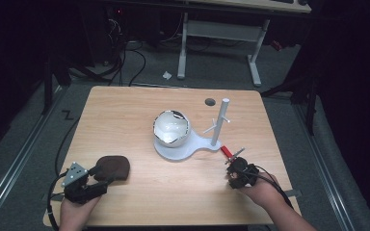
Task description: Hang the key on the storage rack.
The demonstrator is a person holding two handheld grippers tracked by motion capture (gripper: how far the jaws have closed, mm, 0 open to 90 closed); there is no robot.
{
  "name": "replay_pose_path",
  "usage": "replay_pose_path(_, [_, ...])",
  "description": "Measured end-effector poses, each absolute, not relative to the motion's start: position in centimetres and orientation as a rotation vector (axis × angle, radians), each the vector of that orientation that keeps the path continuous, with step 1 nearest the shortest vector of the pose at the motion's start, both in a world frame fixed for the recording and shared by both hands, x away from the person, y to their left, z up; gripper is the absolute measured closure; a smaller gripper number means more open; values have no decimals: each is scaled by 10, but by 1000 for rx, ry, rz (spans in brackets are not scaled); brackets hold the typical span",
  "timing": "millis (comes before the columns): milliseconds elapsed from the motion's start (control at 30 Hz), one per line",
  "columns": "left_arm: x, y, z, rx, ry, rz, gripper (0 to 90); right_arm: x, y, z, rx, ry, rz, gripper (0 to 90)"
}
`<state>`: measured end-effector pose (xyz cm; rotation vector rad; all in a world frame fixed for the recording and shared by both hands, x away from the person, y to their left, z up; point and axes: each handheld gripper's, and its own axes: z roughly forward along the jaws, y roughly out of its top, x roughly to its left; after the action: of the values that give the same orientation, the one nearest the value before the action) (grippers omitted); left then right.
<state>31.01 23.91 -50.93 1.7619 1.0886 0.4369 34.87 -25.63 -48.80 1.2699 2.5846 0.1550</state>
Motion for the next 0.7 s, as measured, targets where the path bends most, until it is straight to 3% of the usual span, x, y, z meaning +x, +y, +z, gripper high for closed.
replay_pose_path(400, [311,242,-509,1749,1096,431,312,355,-254,-490,1268,2615,193,648])
replay_pose_path(700, [310,242,-509,1753,1095,435,312,355,-254,-488,1265,2621,167,662])
